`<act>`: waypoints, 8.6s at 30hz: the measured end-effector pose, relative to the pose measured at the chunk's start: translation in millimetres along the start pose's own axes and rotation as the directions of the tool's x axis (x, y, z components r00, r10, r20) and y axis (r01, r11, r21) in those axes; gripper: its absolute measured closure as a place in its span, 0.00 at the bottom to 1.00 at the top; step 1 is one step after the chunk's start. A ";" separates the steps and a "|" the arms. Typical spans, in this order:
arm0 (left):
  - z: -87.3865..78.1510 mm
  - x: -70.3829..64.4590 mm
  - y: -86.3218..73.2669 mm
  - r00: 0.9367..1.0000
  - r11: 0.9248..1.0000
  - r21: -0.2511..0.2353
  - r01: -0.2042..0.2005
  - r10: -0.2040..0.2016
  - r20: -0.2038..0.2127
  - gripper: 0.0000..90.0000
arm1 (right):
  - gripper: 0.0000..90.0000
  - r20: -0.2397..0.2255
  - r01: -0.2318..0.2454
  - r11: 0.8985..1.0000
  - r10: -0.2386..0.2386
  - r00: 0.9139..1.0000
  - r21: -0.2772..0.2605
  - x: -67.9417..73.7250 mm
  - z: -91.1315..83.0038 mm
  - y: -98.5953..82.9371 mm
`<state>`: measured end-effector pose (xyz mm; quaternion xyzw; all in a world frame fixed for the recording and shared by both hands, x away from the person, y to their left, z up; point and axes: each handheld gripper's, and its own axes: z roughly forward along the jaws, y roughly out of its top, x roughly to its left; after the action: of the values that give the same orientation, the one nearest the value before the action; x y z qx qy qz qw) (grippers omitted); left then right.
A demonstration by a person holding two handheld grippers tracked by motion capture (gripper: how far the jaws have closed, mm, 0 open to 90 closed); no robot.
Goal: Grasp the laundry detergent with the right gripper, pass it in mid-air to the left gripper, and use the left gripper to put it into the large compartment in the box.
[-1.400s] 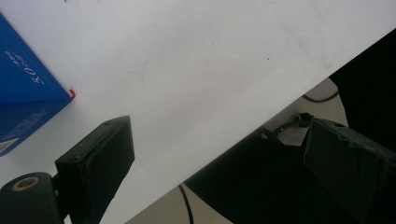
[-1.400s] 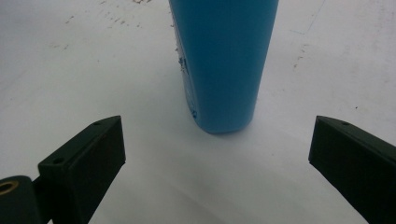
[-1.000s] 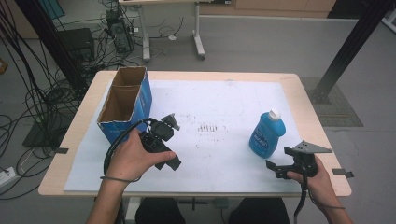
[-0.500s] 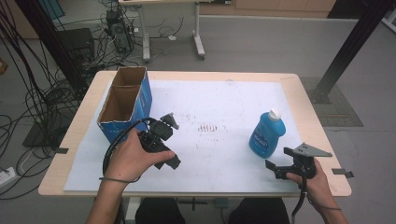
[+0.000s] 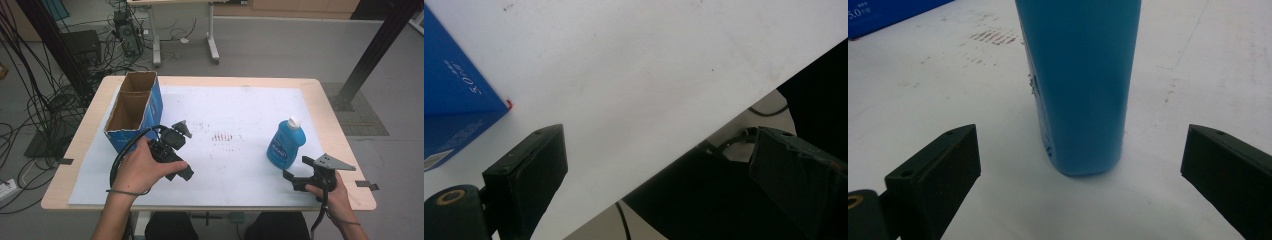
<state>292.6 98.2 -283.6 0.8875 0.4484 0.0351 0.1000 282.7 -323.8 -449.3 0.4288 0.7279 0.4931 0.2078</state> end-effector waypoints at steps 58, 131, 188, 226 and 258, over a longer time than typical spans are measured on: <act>0.0 3.5 -3.2 1.000 1.000 0.010 0.011 -0.011 -0.006 0.09 | 0.02 0.003 0.030 0.990 -0.029 1.000 -0.134 -1.4 14.6 -10.9; -0.9 0.9 2.0 1.000 1.000 0.011 0.008 -0.008 -0.009 0.09 | 0.02 0.002 0.072 0.986 -0.073 0.997 -0.153 -2.4 54.4 7.6; 0.3 -3.6 7.3 1.000 1.000 0.011 -0.006 0.006 -0.005 0.09 | 0.02 0.002 0.076 0.983 -0.076 0.997 -0.169 -2.1 53.5 6.3; -3.0 -5.9 7.0 1.000 1.000 0.002 -0.010 0.010 -0.002 0.09 | 0.02 0.014 0.082 0.982 -0.081 0.997 -0.169 -1.6 55.7 7.8; -7.2 -8.0 8.7 1.000 1.000 0.000 -0.016 0.016 -0.006 0.09 | 0.29 0.025 0.101 0.978 -0.098 0.995 -0.181 -0.2 56.9 7.9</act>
<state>293.7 87.9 -274.6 0.8909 0.4417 0.0387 0.0984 327.4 -292.1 -466.6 0.3749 0.6988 0.5430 0.2764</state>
